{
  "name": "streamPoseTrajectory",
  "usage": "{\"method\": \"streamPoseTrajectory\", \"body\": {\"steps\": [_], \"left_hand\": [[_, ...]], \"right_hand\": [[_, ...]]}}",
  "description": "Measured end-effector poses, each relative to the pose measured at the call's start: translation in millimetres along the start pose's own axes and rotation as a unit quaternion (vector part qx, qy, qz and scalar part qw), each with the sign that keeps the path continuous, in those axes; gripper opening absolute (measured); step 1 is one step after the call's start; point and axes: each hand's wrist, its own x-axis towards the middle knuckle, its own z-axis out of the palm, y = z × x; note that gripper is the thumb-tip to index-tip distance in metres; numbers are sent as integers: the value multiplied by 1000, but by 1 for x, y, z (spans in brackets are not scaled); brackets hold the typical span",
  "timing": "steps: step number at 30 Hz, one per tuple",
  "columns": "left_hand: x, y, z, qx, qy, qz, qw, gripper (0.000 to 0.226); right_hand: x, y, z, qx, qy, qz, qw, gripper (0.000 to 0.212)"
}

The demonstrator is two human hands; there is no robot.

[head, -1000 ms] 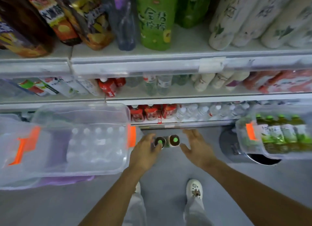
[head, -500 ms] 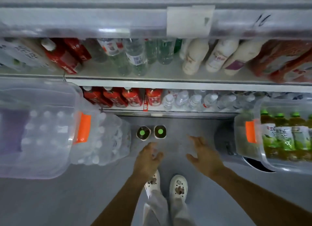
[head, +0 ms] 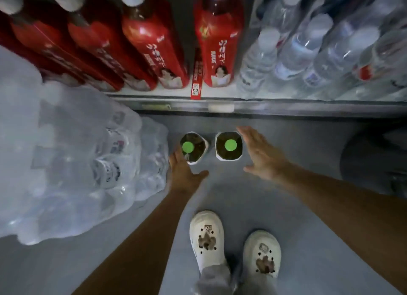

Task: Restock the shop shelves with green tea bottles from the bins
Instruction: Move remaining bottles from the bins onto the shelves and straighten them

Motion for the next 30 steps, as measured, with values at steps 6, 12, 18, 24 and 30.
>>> {"method": "streamPoseTrajectory", "body": {"steps": [6,12,18,24,30], "left_hand": [[52,-28,30,-17,54,28,998,132],[65,-39,39,-70,93,19,993,105],[67,-37,27,-33,102,18,994,94],[27,-22,-6,-21,62,-22,998,93],[-62,17,-62,-68,52,-31,996,90]], "right_hand": [[76,25,11,-39,-72,-171,982,118],[86,30,7,-136,-104,-209,963,118],[84,27,5,-185,-60,-210,958,79],[25,23,11,-108,51,-41,992,78],[-76,-11,-51,120,60,76,988,83]]}}
